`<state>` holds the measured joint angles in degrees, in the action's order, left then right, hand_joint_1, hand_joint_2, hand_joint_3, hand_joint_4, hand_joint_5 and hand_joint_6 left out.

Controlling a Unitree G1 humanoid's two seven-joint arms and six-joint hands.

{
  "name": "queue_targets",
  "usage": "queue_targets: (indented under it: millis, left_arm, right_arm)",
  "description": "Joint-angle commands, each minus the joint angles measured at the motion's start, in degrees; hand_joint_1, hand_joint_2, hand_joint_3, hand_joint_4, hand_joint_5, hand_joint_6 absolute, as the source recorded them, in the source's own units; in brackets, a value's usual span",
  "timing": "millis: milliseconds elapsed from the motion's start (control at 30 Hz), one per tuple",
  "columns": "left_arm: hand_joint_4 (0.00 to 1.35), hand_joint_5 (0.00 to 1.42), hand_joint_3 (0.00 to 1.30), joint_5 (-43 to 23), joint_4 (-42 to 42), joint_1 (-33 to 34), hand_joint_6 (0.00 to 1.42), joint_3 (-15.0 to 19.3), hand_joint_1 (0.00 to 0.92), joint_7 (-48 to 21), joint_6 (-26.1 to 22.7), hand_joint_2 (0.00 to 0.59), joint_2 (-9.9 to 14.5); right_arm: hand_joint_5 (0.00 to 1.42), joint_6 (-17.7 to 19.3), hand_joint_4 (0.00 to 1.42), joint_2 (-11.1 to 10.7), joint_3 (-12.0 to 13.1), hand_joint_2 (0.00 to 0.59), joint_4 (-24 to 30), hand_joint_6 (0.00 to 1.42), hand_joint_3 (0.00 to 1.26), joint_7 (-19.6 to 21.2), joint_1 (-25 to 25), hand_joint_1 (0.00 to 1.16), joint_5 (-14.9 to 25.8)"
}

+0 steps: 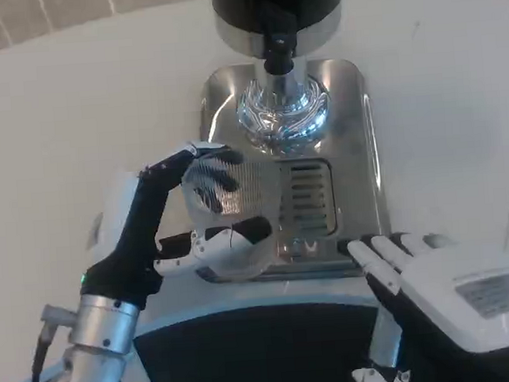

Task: Grasp the cup under the faucet to collect the drink, then remove the cup.

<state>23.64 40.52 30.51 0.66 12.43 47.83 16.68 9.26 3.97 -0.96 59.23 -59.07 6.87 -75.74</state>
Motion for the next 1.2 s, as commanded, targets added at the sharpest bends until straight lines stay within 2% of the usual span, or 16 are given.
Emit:
queue_targets:
  millis: [33, 433, 700, 1067, 1200]
  left_arm:
    - [1.13, 1.31, 0.95, 1.4, 2.9, 3.1, 0.52, -1.8, 0.571, 3.6, 0.4, 0.04, -0.8]
    - [1.13, 1.31, 0.95, 4.2, 13.7, 11.8, 0.52, -6.2, 0.571, 11.4, -2.9, 0.04, -2.9]
    - [1.13, 1.3, 0.95, 5.4, 19.4, 16.0, 0.51, -9.0, 0.572, 16.3, -5.6, 0.041, -4.4]
    - [1.12, 1.3, 0.94, 6.0, 24.3, 19.1, 0.49, -10.6, 0.577, 21.2, -9.2, 0.044, -5.7]
    - [1.05, 1.22, 0.92, 5.9, 25.1, 19.8, 0.47, -11.2, 0.577, 22.0, -9.7, 0.044, -5.8]
  right_arm:
    - [0.0, -0.5, 0.0, 3.3, 0.4, 0.463, 0.8, 0.0, 0.0, -1.1, -0.2, 0.33, 0.0]
    - [0.0, 0.3, 0.0, 3.0, 2.4, 0.463, 0.8, 0.0, 0.0, -0.7, 1.1, 0.32, 1.8]
    - [0.0, 1.4, 0.0, 2.8, 5.1, 0.463, 0.8, 0.0, 0.0, -0.7, 1.6, 0.32, 3.9]
    - [0.0, 3.4, 0.0, 3.8, 7.5, 0.463, 0.8, 0.0, 0.0, -0.9, 2.9, 0.32, 6.0]
    - [0.0, 4.1, 0.0, 4.2, 8.0, 0.463, 0.8, 0.0, 0.0, -1.0, 3.1, 0.32, 6.5]
